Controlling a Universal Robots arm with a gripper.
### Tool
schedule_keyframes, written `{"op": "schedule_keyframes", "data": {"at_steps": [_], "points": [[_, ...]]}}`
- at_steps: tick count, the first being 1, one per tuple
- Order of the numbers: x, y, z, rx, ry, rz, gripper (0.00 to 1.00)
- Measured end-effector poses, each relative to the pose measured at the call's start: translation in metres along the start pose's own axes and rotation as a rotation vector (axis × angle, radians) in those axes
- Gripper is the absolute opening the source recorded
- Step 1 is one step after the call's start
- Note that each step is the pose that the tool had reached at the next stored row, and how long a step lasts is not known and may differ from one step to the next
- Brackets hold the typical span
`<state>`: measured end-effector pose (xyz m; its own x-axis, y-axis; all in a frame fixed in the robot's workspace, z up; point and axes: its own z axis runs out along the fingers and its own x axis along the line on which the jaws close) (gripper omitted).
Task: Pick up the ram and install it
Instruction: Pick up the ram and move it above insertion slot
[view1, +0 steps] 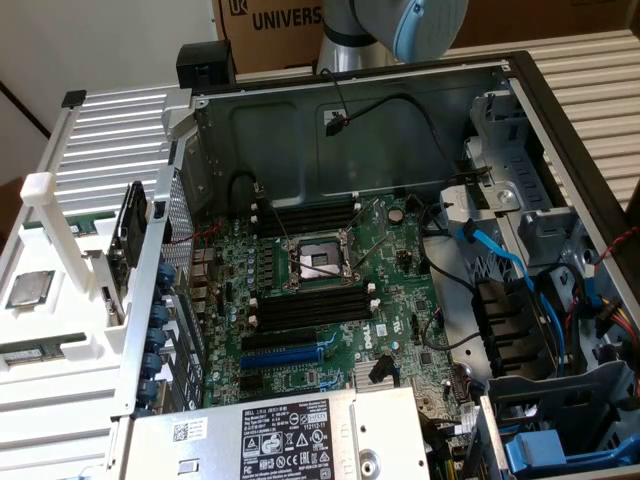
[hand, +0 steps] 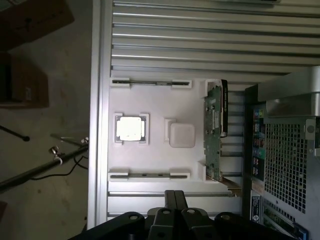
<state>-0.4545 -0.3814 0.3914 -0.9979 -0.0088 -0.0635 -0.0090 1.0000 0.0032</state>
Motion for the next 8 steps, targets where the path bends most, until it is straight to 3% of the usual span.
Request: {"op": "schedule_keyframes", "data": {"at_steps": [8], "points": [[0.0000,0.0000,0.0000,0.0000,0.0000,0.000,0.10]]}}
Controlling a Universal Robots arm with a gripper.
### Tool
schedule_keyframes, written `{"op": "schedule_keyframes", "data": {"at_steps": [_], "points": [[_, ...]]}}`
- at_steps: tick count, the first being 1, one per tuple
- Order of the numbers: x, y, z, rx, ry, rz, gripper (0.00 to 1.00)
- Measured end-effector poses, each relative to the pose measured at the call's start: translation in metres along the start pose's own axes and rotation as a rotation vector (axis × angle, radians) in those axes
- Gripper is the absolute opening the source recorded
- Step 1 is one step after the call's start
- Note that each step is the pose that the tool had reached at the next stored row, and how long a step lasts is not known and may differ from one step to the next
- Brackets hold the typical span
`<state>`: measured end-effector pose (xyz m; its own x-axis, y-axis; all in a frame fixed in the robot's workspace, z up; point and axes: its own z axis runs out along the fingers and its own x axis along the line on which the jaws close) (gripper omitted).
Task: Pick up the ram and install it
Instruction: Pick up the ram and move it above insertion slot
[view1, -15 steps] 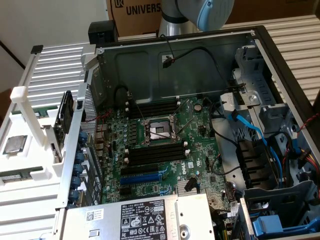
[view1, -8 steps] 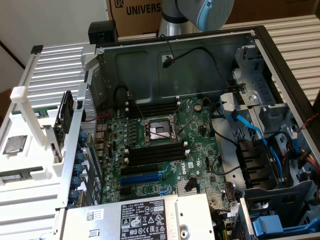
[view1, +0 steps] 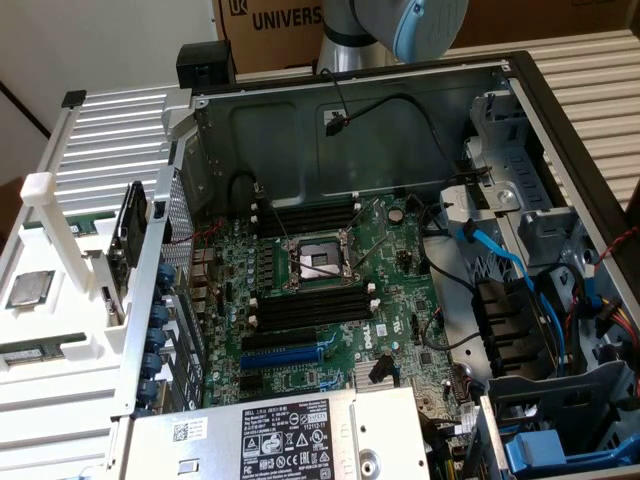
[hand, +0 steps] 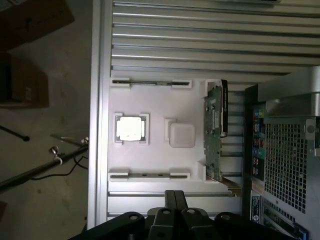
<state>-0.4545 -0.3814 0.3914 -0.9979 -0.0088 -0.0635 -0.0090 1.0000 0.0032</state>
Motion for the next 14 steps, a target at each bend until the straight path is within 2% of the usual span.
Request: {"op": "schedule_keyframes", "data": {"at_steps": [4,14], "points": [[0.0000,0.0000,-0.0001,-0.0003,0.0002,-0.014,0.10],[0.0001,0.0000,0.0000,-0.0111,0.0009,-0.196,0.10]]}}
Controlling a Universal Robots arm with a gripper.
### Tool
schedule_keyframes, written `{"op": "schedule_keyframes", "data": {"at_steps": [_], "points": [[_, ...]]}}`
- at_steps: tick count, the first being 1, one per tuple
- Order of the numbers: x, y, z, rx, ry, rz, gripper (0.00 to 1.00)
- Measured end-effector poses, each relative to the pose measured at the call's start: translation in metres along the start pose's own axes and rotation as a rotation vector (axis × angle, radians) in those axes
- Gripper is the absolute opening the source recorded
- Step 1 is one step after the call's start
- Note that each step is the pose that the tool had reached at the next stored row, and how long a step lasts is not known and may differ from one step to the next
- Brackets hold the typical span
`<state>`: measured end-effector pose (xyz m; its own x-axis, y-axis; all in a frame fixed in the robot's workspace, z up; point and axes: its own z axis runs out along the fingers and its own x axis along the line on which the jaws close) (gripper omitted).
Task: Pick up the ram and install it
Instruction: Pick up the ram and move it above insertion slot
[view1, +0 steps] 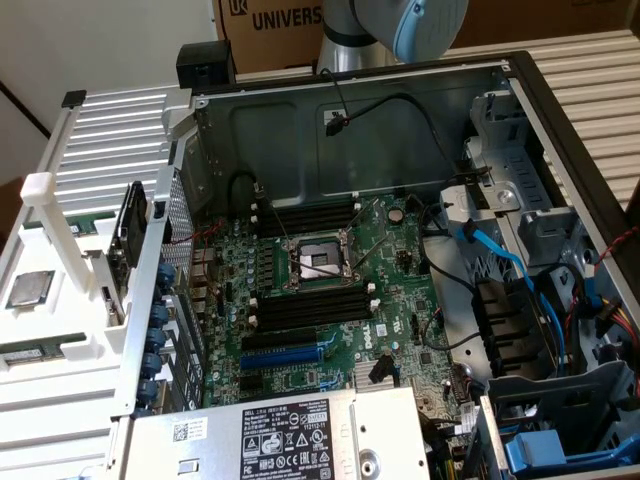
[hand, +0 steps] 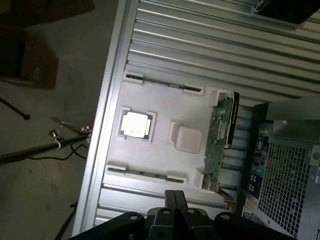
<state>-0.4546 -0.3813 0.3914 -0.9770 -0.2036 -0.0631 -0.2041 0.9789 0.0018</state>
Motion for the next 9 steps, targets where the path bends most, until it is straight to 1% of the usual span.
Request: {"op": "schedule_keyframes", "data": {"at_steps": [7,9], "points": [[0.0000,0.0000,0.0000,-0.0082,0.0015,-0.127,0.10],[0.0000,0.0000,0.0000,-0.0129,0.0020,-0.200,0.10]]}}
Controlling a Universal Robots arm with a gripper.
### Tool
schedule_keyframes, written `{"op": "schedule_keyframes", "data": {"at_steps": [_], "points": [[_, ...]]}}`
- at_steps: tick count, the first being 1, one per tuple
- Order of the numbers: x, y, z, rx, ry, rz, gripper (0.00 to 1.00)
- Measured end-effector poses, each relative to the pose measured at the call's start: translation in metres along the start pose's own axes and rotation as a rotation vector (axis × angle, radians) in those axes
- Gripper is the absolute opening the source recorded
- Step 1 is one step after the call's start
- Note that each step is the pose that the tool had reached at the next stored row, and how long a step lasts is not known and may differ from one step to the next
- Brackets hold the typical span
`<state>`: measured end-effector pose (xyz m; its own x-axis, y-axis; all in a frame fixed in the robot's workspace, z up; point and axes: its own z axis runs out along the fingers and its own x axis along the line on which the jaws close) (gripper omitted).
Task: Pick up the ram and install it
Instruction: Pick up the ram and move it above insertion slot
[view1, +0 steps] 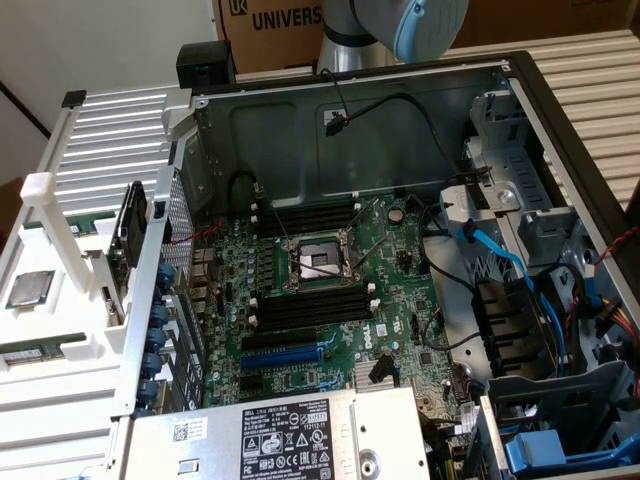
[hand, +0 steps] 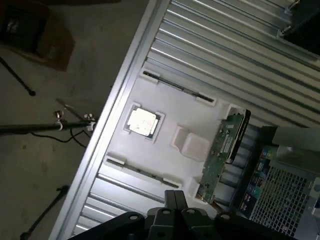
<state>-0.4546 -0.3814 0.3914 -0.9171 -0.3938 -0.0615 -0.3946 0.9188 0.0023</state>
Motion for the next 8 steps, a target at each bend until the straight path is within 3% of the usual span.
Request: {"op": "schedule_keyframes", "data": {"at_steps": [4,8], "points": [[0.0000,0.0000,0.0001,-0.0090,0.0003,-0.146,0.10],[0.0000,0.0000,0.0001,-0.0135,0.0005,-0.219,0.10]]}}
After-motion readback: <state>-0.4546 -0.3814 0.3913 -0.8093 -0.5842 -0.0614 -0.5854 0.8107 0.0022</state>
